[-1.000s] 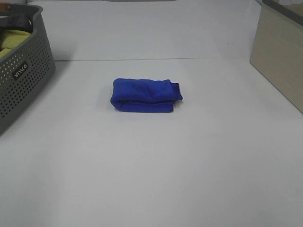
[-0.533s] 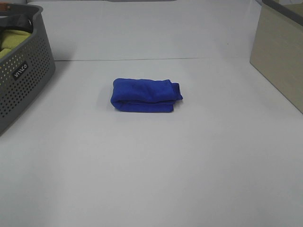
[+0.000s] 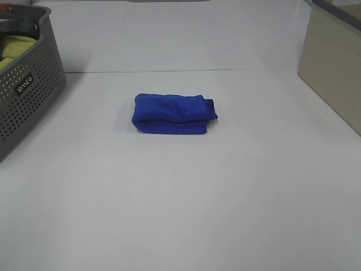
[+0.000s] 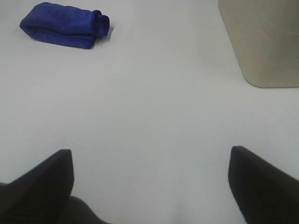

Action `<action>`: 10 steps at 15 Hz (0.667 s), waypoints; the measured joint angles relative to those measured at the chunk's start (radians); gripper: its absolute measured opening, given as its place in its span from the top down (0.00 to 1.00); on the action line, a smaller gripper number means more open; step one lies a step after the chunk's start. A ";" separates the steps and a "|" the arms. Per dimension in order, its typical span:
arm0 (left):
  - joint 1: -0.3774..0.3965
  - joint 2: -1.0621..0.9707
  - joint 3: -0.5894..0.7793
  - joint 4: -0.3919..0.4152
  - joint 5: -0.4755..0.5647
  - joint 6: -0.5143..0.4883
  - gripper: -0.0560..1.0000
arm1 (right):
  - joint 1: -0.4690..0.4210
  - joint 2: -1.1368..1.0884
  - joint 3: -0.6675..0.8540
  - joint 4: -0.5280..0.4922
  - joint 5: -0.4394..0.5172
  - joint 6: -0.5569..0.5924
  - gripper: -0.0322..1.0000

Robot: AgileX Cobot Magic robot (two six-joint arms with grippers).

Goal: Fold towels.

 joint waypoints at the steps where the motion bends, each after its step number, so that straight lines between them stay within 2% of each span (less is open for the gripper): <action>1: 0.000 -0.032 0.000 0.000 0.001 0.000 0.40 | 0.000 -0.016 0.000 0.002 0.001 0.000 0.15; 10: 0.000 -0.050 0.000 0.008 0.001 -0.003 0.40 | -0.001 -0.020 0.000 0.006 0.000 0.000 0.15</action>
